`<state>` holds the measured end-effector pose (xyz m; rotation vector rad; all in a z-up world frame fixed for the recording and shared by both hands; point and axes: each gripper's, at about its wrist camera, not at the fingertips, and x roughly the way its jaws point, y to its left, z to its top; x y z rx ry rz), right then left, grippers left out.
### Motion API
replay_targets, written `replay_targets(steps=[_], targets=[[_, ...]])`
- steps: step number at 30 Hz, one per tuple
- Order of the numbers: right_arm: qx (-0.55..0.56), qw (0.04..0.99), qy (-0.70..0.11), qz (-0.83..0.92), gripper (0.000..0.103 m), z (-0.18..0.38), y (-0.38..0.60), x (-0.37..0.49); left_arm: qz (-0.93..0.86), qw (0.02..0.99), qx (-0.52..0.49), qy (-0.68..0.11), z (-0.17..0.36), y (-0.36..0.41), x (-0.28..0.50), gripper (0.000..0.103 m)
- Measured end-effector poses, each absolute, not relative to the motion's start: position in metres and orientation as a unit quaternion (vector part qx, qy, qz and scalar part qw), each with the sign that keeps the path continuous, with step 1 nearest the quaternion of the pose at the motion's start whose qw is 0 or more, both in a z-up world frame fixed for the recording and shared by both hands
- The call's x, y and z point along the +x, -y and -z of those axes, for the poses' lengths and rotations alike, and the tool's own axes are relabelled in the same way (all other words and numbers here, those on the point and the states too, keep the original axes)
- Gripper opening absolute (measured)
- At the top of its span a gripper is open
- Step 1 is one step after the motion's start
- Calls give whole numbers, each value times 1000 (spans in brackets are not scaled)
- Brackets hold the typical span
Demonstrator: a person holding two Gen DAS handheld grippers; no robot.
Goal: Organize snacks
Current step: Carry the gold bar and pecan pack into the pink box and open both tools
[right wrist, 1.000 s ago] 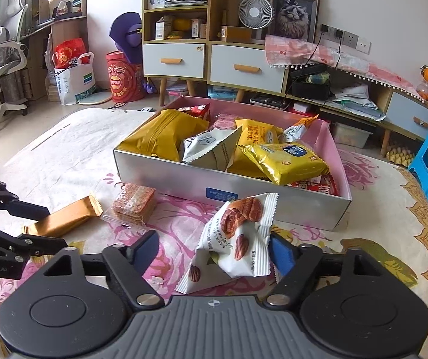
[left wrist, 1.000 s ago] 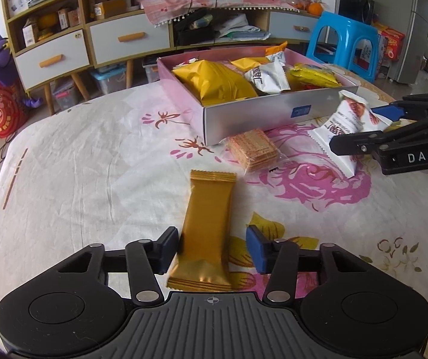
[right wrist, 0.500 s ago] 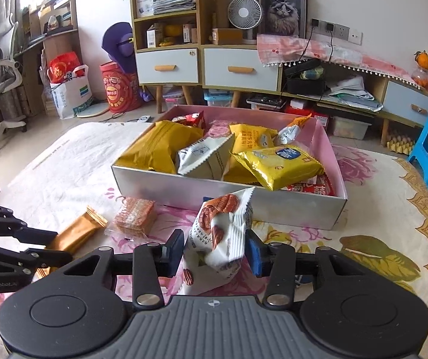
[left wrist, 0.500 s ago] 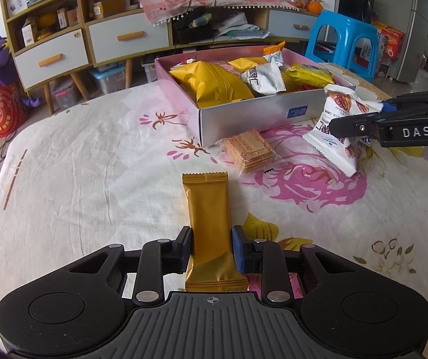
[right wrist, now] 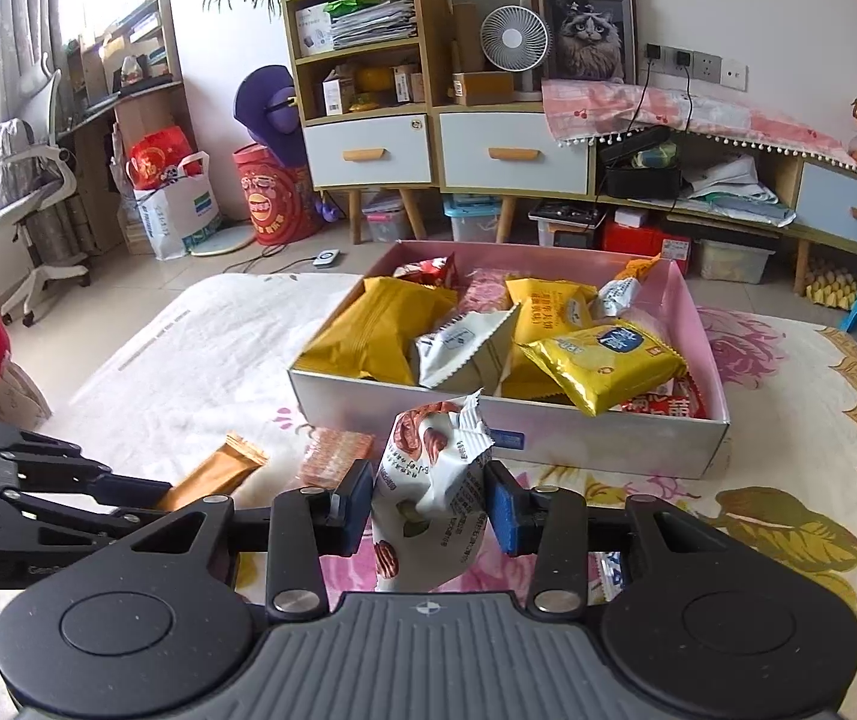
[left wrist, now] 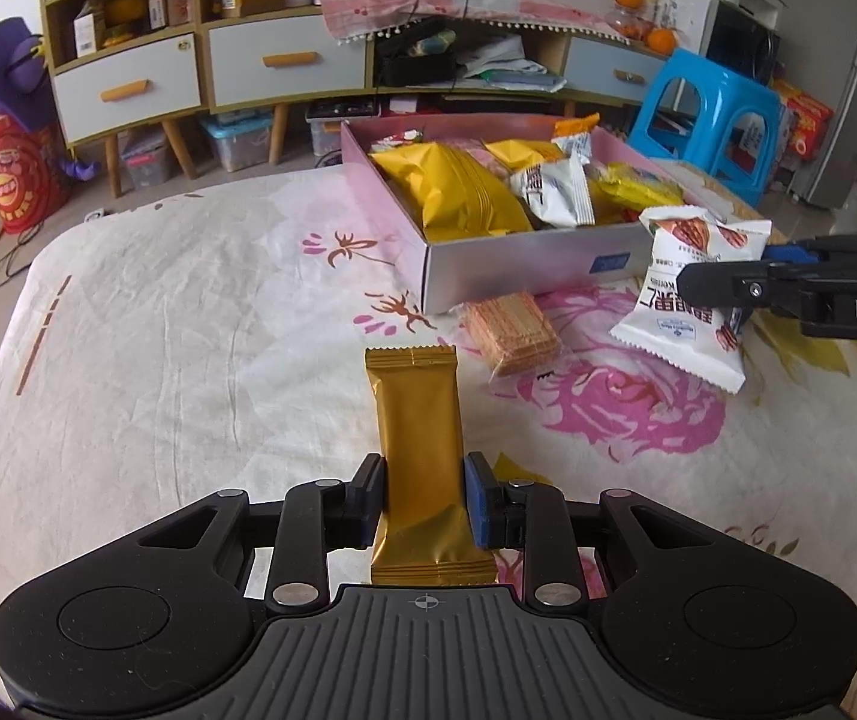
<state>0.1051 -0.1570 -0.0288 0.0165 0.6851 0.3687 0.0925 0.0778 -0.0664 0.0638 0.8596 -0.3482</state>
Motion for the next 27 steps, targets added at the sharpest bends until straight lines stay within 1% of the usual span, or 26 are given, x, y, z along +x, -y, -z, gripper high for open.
replay_targets(steps=[8, 14, 21, 27], targets=[[35, 925, -325, -194, 31, 7, 160, 100, 162, 897, 2, -411, 52, -81, 95, 25], [49, 930, -308, -195, 31, -9, 167, 103, 154, 909, 0, -387, 32, -76, 100, 25], [61, 933, -303, -182, 31, -11, 181, 115, 154, 920, -3, -361, 10, -62, 116, 25], [87, 934, -302, -170, 31, -11, 199, 133, 155, 921, -25, -357, 3, -49, 142, 25]])
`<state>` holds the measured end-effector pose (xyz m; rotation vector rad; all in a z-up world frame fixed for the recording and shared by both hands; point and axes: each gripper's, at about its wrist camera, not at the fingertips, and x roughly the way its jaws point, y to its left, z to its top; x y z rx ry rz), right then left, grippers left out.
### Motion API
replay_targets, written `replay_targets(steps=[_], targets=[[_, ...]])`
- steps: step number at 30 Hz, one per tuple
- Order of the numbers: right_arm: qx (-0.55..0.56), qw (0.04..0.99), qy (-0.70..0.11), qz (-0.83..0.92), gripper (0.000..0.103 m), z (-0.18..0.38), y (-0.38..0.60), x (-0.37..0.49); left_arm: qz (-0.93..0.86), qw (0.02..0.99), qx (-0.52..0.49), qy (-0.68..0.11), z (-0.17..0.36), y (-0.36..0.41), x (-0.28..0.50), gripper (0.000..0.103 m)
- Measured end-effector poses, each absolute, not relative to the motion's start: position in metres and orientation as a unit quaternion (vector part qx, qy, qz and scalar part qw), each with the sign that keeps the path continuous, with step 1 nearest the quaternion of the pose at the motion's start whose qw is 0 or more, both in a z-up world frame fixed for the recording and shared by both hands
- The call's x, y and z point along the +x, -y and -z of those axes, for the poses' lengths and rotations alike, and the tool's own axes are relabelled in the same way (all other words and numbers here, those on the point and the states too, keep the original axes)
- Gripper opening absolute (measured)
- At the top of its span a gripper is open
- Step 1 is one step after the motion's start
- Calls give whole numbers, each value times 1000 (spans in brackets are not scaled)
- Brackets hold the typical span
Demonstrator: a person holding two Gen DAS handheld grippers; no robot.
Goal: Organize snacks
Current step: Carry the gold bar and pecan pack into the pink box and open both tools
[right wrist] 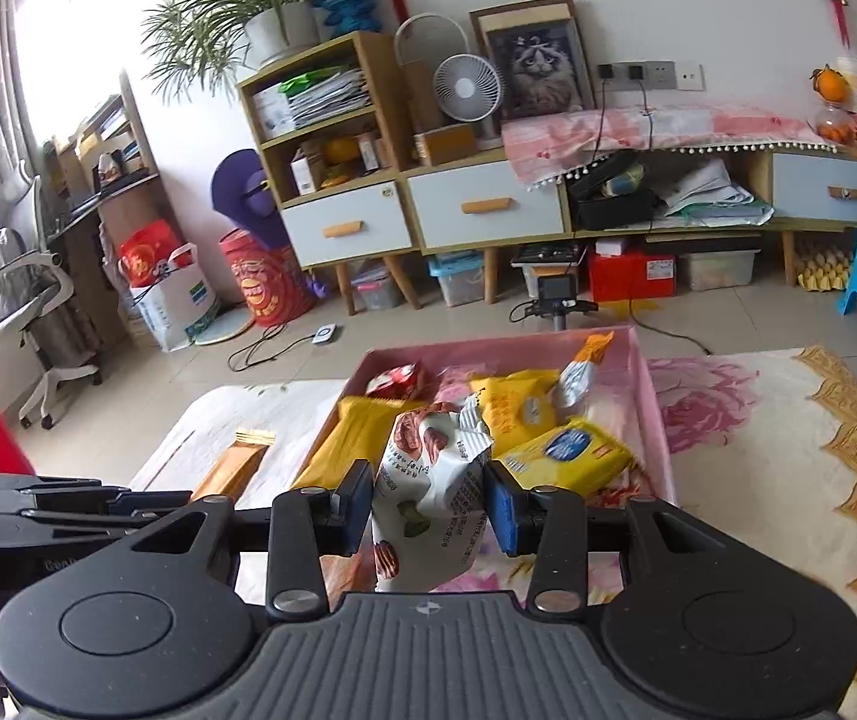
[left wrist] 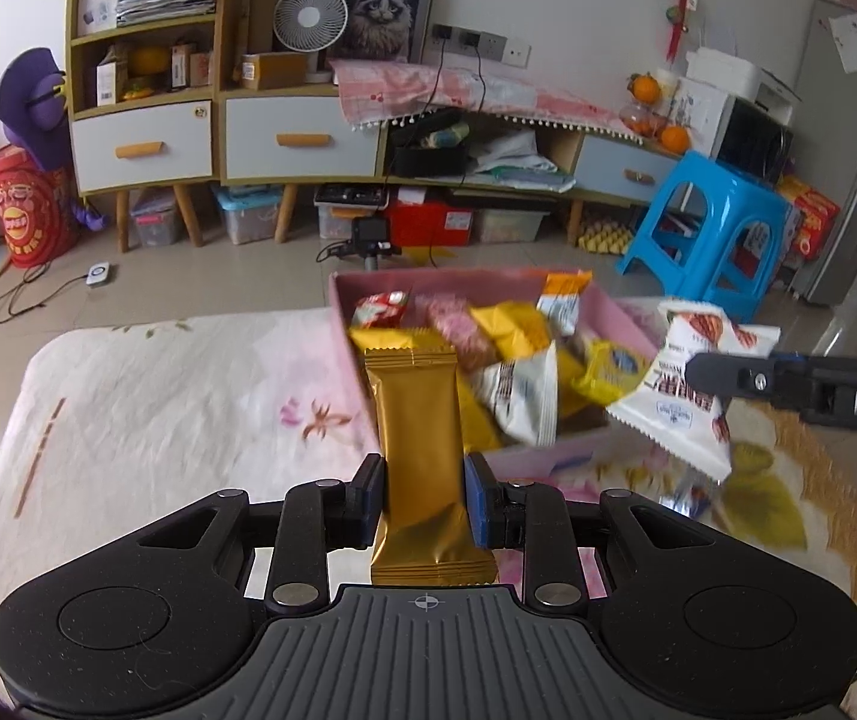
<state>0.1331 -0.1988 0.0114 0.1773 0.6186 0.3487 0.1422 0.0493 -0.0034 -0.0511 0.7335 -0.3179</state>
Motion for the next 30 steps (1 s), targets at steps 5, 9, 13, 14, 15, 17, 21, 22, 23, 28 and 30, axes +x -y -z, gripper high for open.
replay_targets(steps=[5, 9, 13, 14, 15, 17, 21, 22, 23, 28, 30], targets=[[104, 936, -297, -156, 31, -14, 217, 151, 149, 922, -39, -356, 3, -34, 168, 25], [144, 932, -302, -141, 31, -10, 233, 173, 144, 924, -39, -351, 2, -22, 185, 25], [183, 925, -308, -126, 31, 0, 243, 194, 141, 926, -14, -349, 7, -5, 202, 25], [195, 922, -310, -124, 31, 4, 245, 201, 140, 926, -9, -351, 9, -2, 205, 25], [207, 918, -315, -122, 31, 8, 247, 207, 139, 925, -4, -353, 10, 3, 209, 25], [226, 911, -326, -114, 31, 16, 247, 218, 135, 924, 2, -359, 15, 9, 215, 25], [263, 894, -348, -99, 31, 30, 247, 235, 128, 920, 13, -370, 22, 18, 224, 26], [273, 890, -351, -97, 31, 33, 247, 238, 126, 920, 17, -371, 23, 20, 225, 26], [284, 886, -354, -94, 31, 36, 248, 239, 124, 920, 20, -372, 23, 21, 227, 26], [309, 875, -364, -79, 31, 38, 251, 248, 116, 920, 25, -374, 25, 23, 237, 26], [308, 875, -366, -73, 31, 37, 252, 251, 113, 920, 31, -375, 26, 26, 240, 26]])
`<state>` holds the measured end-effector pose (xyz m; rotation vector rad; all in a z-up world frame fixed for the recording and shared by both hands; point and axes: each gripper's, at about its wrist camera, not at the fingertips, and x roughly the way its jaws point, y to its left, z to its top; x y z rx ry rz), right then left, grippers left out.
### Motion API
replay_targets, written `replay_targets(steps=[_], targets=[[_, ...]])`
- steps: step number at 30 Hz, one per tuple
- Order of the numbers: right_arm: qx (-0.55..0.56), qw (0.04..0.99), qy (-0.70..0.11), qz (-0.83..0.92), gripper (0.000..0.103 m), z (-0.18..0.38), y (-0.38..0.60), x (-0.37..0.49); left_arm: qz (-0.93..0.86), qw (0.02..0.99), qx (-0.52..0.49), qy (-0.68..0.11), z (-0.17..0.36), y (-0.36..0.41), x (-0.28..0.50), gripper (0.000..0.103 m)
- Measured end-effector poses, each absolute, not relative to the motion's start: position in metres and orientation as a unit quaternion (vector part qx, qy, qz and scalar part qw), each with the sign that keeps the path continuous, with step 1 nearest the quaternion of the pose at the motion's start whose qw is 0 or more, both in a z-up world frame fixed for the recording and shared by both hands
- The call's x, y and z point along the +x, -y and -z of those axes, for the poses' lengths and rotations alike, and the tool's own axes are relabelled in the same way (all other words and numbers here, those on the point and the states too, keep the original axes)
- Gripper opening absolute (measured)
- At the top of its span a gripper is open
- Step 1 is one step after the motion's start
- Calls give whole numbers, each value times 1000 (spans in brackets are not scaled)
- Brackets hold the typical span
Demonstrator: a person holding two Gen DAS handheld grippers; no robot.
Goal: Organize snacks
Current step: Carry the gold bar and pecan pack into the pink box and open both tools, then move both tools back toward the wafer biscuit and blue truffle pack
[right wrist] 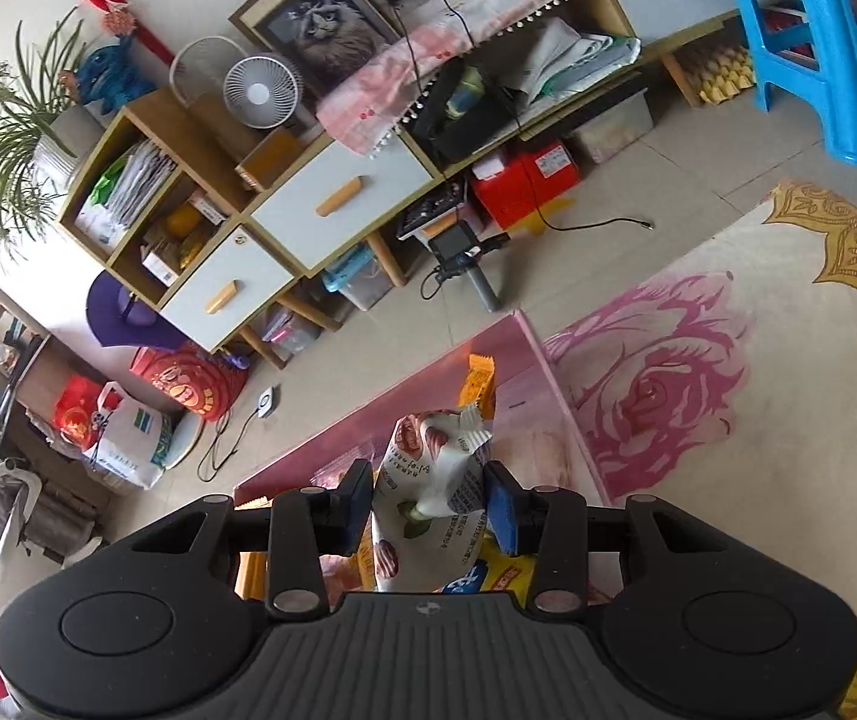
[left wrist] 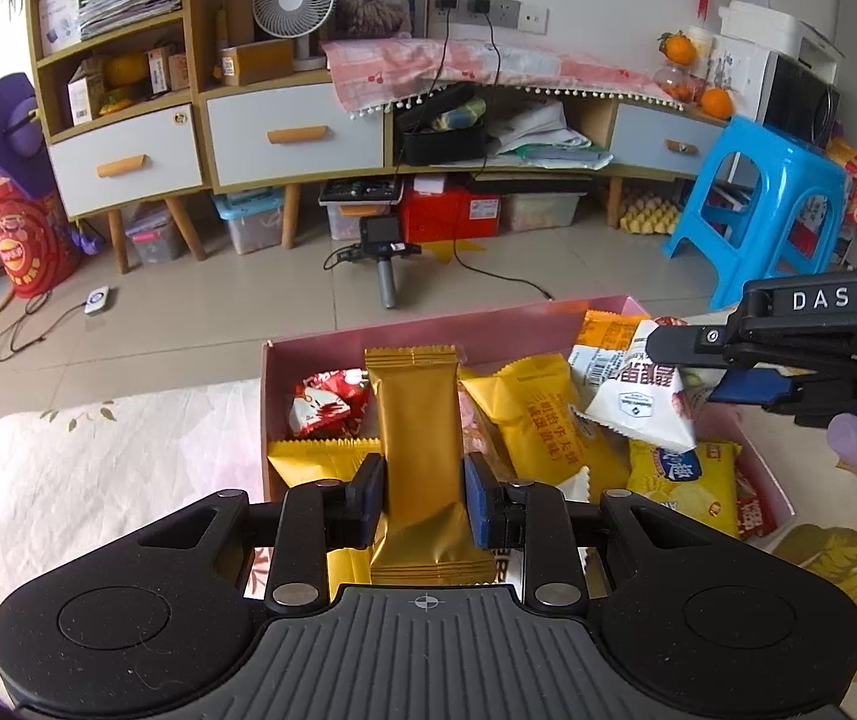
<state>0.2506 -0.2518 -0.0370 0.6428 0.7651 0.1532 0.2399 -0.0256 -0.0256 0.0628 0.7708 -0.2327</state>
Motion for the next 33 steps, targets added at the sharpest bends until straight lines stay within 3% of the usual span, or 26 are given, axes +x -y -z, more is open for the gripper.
replay_targets(steps=[12, 15, 20, 33], targets=[[189, 904, -380, -47, 36, 20, 235, 262, 113, 919, 54, -374, 28, 39, 243, 31], [186, 907, -376, -45, 52, 16, 236, 262, 117, 918, 54, -375, 27, 39, 242, 31], [195, 909, -366, -38, 70, 7, 241, 258, 121, 921, 49, -367, 21, 38, 236, 45], [144, 926, -346, -45, 84, -23, 240, 227, 142, 923, 55, -354, 4, 32, 199, 75]])
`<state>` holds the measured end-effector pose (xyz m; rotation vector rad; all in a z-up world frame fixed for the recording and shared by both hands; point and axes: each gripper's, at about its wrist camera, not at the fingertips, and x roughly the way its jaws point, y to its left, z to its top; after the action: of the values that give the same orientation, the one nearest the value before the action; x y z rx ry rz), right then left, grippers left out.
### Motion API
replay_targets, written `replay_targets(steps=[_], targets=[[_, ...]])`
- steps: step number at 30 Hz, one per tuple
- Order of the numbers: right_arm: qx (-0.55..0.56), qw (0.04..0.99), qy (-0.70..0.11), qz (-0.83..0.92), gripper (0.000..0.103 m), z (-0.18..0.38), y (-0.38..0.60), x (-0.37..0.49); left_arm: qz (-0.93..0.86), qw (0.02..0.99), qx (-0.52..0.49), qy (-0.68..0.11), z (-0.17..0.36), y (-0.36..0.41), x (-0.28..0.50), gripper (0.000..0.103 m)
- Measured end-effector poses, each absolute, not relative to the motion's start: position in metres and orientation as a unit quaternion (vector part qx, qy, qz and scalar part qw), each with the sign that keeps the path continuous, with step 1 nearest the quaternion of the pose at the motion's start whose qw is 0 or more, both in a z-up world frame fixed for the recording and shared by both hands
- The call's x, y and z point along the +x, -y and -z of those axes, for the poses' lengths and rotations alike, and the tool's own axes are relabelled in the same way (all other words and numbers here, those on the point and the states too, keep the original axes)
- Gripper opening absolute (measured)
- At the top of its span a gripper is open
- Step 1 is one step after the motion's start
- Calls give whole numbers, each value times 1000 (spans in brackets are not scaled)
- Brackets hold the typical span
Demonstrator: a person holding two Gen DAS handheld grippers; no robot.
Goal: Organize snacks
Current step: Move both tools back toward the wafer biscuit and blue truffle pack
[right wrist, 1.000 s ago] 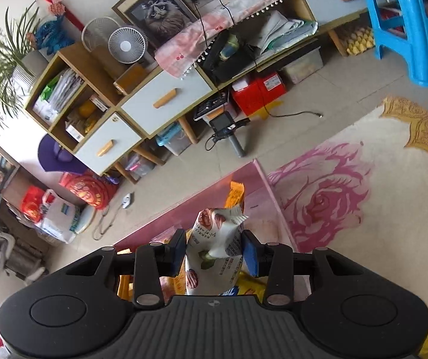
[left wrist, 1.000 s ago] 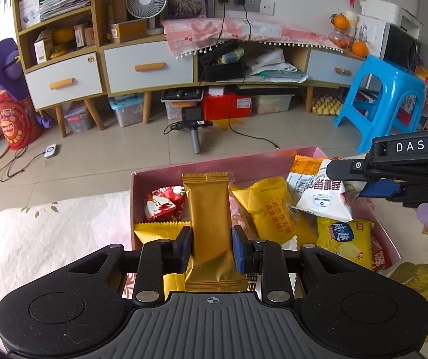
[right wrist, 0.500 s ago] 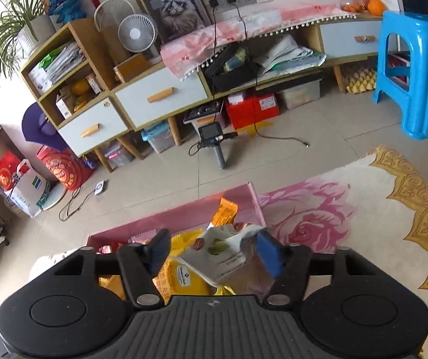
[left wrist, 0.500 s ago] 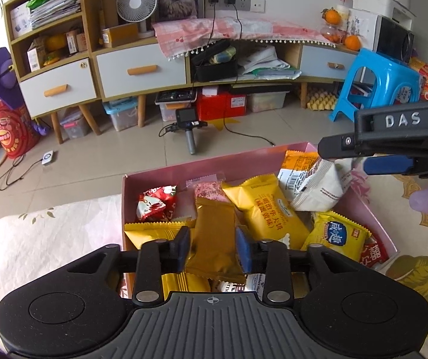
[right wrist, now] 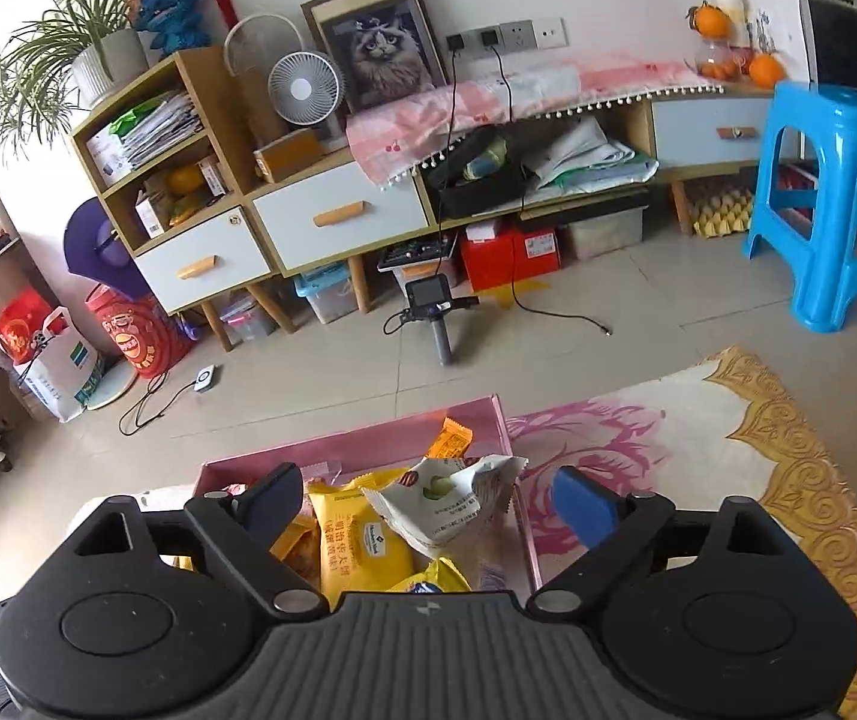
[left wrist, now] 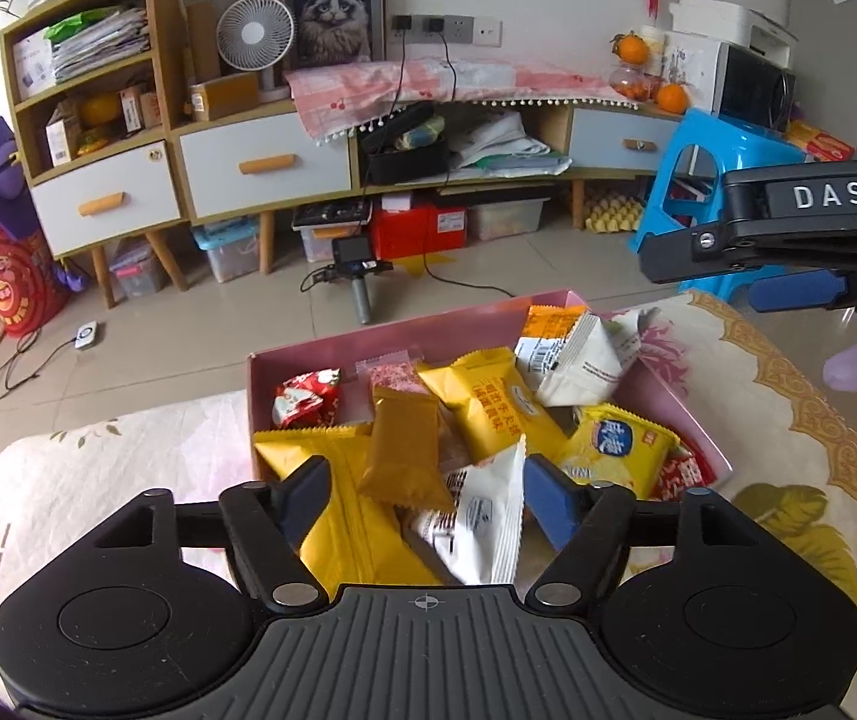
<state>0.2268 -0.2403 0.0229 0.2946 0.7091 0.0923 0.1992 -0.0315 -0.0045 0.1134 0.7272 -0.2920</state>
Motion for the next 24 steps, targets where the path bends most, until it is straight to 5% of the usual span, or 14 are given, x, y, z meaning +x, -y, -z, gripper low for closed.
replay_targets(steps=[24], targets=[[58, 930, -354, -77, 95, -11, 213, 122, 146, 926, 13, -348, 7, -25, 119, 95]])
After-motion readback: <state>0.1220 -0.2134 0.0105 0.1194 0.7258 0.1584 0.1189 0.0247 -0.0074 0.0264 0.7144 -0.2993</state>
